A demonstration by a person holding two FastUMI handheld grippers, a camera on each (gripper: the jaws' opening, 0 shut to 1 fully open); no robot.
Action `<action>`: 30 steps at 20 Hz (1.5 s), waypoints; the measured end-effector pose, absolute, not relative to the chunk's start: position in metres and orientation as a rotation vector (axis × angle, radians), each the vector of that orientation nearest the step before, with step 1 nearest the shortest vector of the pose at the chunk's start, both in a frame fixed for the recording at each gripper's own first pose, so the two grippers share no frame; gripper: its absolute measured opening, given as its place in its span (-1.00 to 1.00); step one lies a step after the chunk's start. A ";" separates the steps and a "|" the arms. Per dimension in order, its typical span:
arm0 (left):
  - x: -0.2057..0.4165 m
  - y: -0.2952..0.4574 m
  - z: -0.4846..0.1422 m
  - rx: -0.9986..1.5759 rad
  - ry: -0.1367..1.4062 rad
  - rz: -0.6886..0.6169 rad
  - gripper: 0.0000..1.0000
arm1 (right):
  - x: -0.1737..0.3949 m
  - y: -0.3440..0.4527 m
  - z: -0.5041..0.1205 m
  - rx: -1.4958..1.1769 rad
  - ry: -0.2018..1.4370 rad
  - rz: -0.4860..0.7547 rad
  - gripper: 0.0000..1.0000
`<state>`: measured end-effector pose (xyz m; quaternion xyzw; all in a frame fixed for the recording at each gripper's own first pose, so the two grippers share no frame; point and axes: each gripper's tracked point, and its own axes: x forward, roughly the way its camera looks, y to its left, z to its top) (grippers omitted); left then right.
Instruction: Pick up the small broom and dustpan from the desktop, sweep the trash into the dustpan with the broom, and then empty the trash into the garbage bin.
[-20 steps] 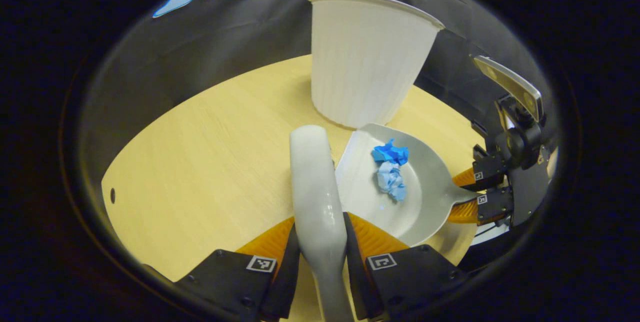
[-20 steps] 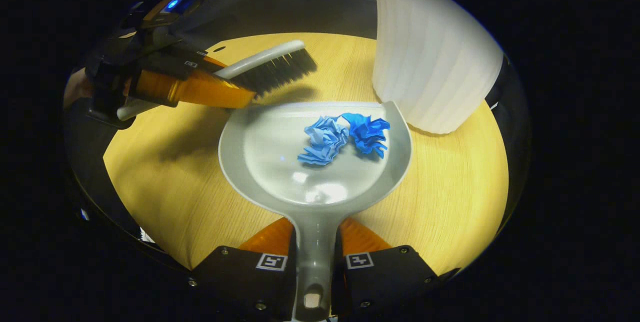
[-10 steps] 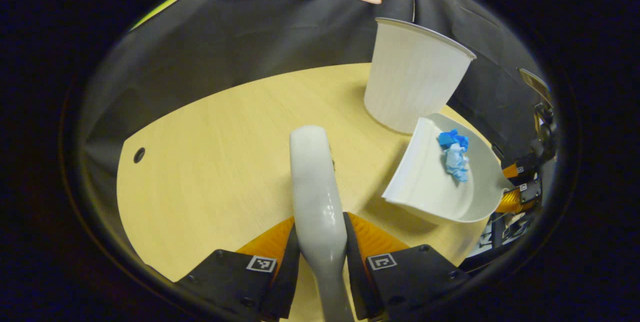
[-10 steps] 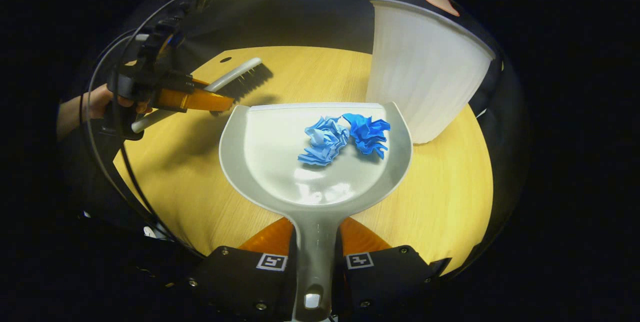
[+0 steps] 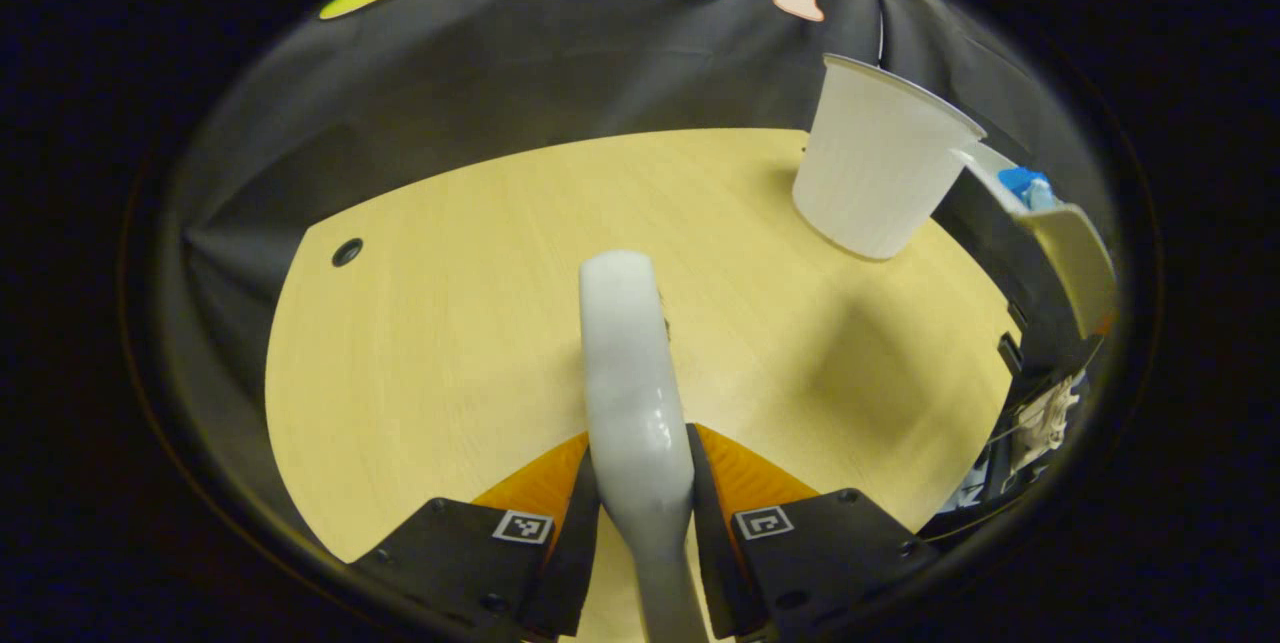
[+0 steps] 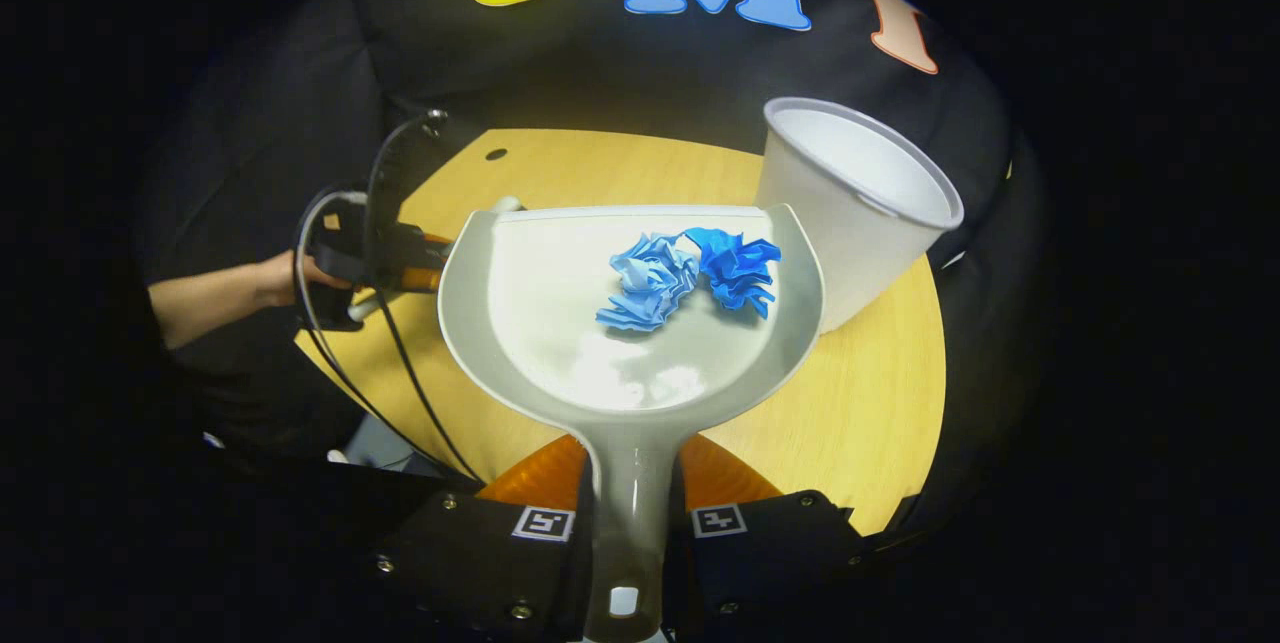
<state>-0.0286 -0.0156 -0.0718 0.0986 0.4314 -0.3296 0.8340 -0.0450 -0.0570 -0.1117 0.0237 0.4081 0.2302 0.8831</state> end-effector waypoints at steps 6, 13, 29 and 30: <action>-0.030 0.018 -0.064 0.111 0.937 -0.622 0.00 | -0.021 -0.078 -0.049 0.229 0.796 0.521 -0.44; -0.027 0.060 -0.061 0.096 0.936 -0.532 0.00 | 0.052 -0.100 -0.024 0.559 0.719 0.403 -0.44; -0.039 0.048 -0.065 0.118 0.949 -0.533 0.06 | 0.115 -0.158 0.005 1.599 0.511 0.363 -0.45; -0.039 0.047 -0.066 0.122 0.950 -0.534 0.08 | 0.116 -0.160 0.006 1.627 0.496 0.365 -0.45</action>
